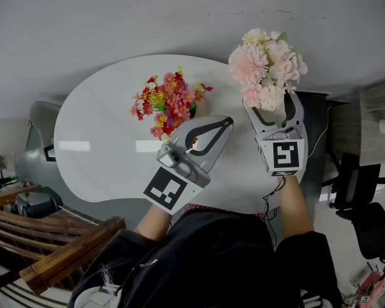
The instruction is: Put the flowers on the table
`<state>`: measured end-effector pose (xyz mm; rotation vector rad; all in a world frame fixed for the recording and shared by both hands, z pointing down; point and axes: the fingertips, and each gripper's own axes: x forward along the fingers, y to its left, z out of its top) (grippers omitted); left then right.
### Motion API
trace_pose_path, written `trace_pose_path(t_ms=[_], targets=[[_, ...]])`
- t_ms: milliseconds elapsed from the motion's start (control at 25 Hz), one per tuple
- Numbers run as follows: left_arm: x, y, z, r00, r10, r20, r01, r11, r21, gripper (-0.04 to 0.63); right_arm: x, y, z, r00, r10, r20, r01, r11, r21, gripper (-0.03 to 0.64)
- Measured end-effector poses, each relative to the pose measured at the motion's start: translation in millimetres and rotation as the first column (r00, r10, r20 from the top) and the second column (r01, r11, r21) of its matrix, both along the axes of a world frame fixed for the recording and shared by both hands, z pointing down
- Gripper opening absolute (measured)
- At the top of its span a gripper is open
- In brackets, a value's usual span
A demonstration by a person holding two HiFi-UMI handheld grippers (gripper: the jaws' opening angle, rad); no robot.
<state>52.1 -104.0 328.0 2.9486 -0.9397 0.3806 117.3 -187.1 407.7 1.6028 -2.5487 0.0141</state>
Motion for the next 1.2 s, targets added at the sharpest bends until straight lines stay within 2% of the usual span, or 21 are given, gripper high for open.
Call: trace_pose_path(t_ms=[1200], targets=[[3,9,-24,0.998,0.027,-0.058,-0.025,0.999,0.027,0.005,15,31,-37,0.997,0.063,0.040,-0.064,0.998,0.027,0.397]])
